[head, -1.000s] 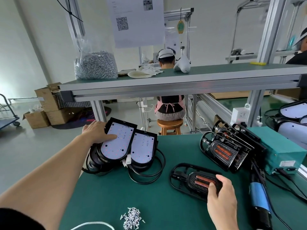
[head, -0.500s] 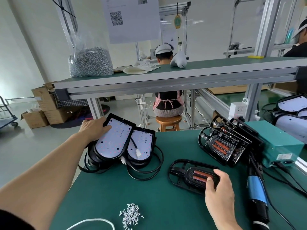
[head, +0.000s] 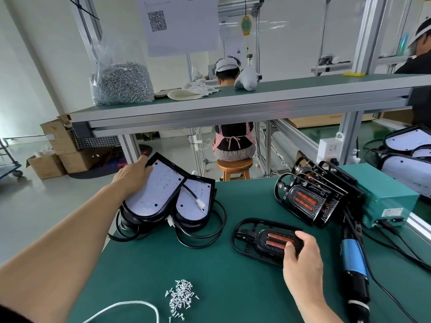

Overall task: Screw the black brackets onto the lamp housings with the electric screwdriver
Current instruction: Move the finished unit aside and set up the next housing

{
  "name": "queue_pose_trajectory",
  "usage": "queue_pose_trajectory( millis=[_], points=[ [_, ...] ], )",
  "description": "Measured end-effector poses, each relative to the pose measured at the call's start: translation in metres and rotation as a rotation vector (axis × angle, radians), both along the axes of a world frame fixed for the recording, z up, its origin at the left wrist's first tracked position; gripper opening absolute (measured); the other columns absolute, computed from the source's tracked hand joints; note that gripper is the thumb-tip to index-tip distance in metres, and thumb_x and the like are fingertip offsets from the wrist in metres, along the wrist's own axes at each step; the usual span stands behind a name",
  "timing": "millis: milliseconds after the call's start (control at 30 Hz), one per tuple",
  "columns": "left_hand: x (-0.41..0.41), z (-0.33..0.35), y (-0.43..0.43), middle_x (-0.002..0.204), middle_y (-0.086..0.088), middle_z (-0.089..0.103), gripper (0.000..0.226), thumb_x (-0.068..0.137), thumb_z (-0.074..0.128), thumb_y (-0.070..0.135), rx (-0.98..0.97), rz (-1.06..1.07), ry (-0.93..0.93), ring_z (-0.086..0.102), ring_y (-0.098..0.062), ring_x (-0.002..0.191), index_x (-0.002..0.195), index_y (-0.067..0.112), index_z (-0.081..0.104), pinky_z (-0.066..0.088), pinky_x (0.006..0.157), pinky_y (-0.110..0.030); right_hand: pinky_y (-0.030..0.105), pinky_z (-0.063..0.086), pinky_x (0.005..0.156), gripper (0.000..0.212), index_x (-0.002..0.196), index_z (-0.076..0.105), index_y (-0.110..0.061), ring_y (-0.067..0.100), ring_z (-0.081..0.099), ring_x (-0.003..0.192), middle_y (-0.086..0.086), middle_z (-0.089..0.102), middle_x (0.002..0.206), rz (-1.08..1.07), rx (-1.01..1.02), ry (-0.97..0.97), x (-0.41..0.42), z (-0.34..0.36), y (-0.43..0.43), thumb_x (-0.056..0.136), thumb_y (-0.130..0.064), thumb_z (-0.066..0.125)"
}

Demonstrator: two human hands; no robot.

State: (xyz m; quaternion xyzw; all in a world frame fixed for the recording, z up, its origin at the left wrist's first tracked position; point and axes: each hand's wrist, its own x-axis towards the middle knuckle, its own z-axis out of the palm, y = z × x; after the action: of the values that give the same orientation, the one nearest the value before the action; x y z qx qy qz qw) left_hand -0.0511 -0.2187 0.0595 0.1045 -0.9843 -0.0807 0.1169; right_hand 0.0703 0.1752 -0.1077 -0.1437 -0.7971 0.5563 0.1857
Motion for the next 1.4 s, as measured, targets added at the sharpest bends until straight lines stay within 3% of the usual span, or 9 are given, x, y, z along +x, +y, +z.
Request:
queue_pose_trajectory(
  millis=[167,400,567,667,733,833,1033,1167,1400],
  points=[
    [0.002,0.011,-0.002,0.103,-0.031,0.061,0.034,0.106,0.038,0.036,0.206,0.025,0.049,0.062,-0.042,0.089,0.128,0.010,0.041,0.048,0.068,-0.042,0.037,0.037,0.110,0.037,0.137,0.050,-0.005,0.028,0.051,0.127,0.013,0.055,0.135,0.000,-0.013,0.011,-0.001,-0.001,0.001,0.100,-0.009,0.055],
    [0.005,0.016,-0.008,0.079,-0.009,0.049,0.025,0.104,0.044,0.037,0.470,0.027,0.150,0.046,-0.025,0.066,0.102,0.012,0.045,0.033,0.057,-0.035,0.037,0.036,0.110,0.037,0.136,0.050,-0.005,0.029,0.050,0.128,0.014,0.054,0.136,0.002,-0.019,0.014,-0.002,-0.002,0.002,0.100,-0.009,0.056],
    [0.010,0.029,0.002,0.075,-0.004,0.046,0.049,0.106,0.043,0.033,0.724,0.024,0.143,0.044,-0.021,0.062,0.131,-0.010,0.042,0.034,0.055,-0.032,0.039,0.037,0.112,0.037,0.137,0.050,-0.006,0.029,0.050,0.130,0.013,0.054,0.137,0.007,-0.033,0.017,-0.003,-0.003,0.002,0.100,-0.009,0.056],
    [0.018,0.036,0.011,0.110,-0.017,0.064,0.054,0.106,0.044,0.033,0.904,0.013,0.101,0.062,-0.034,0.089,0.142,-0.008,0.039,0.047,0.070,-0.038,0.039,0.038,0.112,0.037,0.136,0.050,-0.006,0.030,0.051,0.129,0.013,0.054,0.137,0.006,-0.037,0.021,-0.003,-0.003,0.002,0.100,-0.009,0.056],
    [0.027,0.040,0.021,0.128,-0.019,0.062,0.053,0.105,0.047,0.035,1.034,0.001,0.080,0.064,-0.034,0.103,0.141,-0.005,0.044,0.050,0.082,-0.041,0.039,0.038,0.111,0.037,0.137,0.049,-0.007,0.029,0.051,0.128,0.013,0.054,0.137,0.009,-0.043,0.021,-0.003,-0.003,0.002,0.101,-0.009,0.055],
    [0.051,0.046,0.040,0.119,-0.018,0.069,0.051,0.098,0.058,0.039,1.208,-0.049,-0.015,0.069,-0.032,0.100,0.129,-0.002,0.059,0.055,0.087,-0.042,0.039,0.038,0.111,0.037,0.137,0.049,-0.007,0.029,0.051,0.128,0.012,0.053,0.138,0.010,-0.052,0.024,-0.003,-0.002,0.001,0.101,-0.010,0.055],
    [0.100,0.034,0.086,0.101,-0.013,0.076,0.044,0.077,0.062,0.006,1.517,-0.268,-0.103,0.076,-0.025,0.083,0.120,0.001,0.063,0.061,0.063,-0.036,0.045,0.044,0.108,0.041,0.140,0.046,-0.012,0.028,0.055,0.122,0.009,0.056,0.133,-0.019,-0.140,0.035,-0.003,-0.001,0.003,0.100,-0.013,0.058],
    [0.123,0.007,0.124,0.108,-0.011,0.076,0.042,0.074,0.061,-0.001,1.635,-0.333,-0.067,0.075,-0.025,0.091,0.115,0.010,0.065,0.062,0.066,-0.037,0.034,0.044,0.093,0.043,0.139,0.045,-0.011,0.024,0.056,0.103,0.006,0.058,0.121,-0.048,-0.184,0.040,-0.001,-0.001,0.003,0.099,-0.015,0.061],
    [0.154,-0.046,0.177,0.112,-0.015,0.074,0.050,0.074,0.062,-0.006,1.747,-0.308,-0.133,0.074,-0.029,0.094,0.123,0.005,0.060,0.061,0.067,-0.036,0.030,0.041,0.100,0.041,0.140,0.048,-0.017,0.019,0.055,0.113,-0.002,0.057,0.120,-0.074,-0.322,0.102,0.009,0.007,0.005,0.101,-0.013,0.058]
  ],
)
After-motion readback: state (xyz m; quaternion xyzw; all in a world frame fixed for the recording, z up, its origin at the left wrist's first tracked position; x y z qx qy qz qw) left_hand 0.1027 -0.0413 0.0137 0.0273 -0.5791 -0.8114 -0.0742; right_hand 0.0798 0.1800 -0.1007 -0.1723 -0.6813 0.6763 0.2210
